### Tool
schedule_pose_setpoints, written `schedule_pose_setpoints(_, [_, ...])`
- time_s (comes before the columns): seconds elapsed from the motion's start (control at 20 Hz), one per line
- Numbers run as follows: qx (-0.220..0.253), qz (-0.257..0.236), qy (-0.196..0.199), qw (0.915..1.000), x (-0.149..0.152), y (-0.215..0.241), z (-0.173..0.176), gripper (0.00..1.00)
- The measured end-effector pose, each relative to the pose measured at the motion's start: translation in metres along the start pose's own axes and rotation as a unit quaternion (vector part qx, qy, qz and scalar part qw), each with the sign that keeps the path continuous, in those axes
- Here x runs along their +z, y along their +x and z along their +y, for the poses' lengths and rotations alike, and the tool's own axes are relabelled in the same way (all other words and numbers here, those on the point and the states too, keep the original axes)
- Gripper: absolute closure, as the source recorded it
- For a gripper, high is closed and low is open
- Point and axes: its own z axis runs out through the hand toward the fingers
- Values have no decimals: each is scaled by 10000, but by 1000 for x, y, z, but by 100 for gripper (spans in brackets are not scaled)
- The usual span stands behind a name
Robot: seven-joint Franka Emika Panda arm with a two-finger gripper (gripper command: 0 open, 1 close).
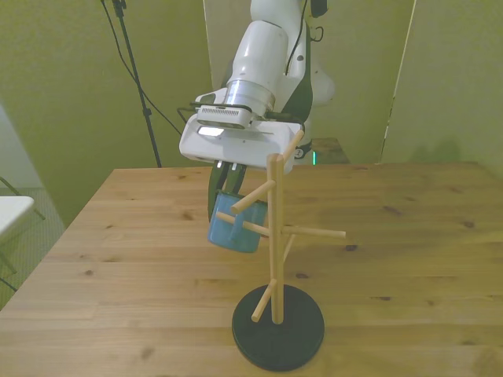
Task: Unload the mug
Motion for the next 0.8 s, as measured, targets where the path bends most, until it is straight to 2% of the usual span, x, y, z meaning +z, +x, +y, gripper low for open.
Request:
schedule_pose_setpoints(0.2, [159,124,-148,9997,-5,23,23,100])
schedule_pose_setpoints(0.4, [390,272,-443,9979,-1,66,70,100])
schedule_pose_setpoints(0.55, [472,243,-610,9967,-13,82,104,100])
schedule_pose_setpoints(0.65, [365,-68,-733,9966,-28,69,119,100])
schedule_pose_setpoints(0.8, [-28,-843,-986,9915,-61,25,128,100])
